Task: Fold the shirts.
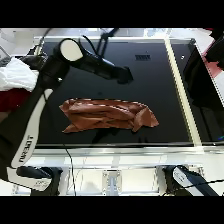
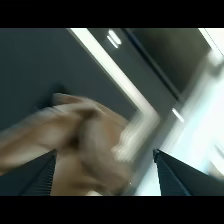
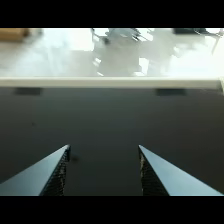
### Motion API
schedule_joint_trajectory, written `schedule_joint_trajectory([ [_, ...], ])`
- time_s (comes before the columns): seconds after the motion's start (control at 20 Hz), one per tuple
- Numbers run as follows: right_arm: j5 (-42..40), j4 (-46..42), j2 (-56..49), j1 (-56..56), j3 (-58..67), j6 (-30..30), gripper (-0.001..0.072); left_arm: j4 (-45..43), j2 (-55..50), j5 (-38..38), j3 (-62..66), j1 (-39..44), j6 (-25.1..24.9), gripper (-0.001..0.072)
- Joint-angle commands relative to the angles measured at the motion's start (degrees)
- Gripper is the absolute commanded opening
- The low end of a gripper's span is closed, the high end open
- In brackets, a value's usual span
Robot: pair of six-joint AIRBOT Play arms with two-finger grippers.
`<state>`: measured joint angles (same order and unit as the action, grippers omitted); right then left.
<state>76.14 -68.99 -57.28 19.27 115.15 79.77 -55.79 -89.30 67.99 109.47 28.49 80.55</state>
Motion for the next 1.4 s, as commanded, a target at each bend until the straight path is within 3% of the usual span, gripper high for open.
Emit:
schedule_joint_trajectory([
  [0.0,5.7,-12.9,0.0,0.0,-2.4,0.0,0.0485,-16.7,3.5,0.1,0.7,-8.2,2.8,0.0711],
  [0.1,8.5,-12.9,0.0,0.0,-6.9,-0.4,0.0485,-28.2,4.5,10.2,0.7,-16.2,8.1,0.0711],
  [0.15,8.8,-12.3,0.1,0.0,-9.9,-0.4,0.0485,-30.0,4.5,14.0,0.6,-20.3,8.2,0.071],
  [0.45,7.9,-7.8,2.4,0.0,-34.9,-0.3,0.0484,-27.0,4.6,15.5,-7.8,-38.2,7.4,0.0701],
  [0.65,2.5,-7.7,10.7,0.0,-47.6,0.5,0.0484,-17.6,5.3,11.5,-22.8,-46.2,6.0,0.0701],
  [0.85,-1.4,-8.9,23.6,0.0,-56.9,5.3,0.0484,-3.8,6.6,-1.0,-41.6,-52.2,2.3,0.0701],
  [1.0,-4.3,-10.7,32.9,0.0,-63.8,11.3,0.0485,10.6,6.1,-8.3,-51.1,-54.8,-3.1,0.0701],
  [1.1,-4.2,-10.7,36.6,0.0,-66.1,13.4,0.0484,19.3,3.9,-8.6,-52.6,-54.9,-8.1,0.0701],
  [1.35,-3.6,-10.6,38.9,0.0,-66.2,15.7,0.0484,20.3,-1.4,-9.0,-52.6,-53.5,-8.0,0.0701],
])
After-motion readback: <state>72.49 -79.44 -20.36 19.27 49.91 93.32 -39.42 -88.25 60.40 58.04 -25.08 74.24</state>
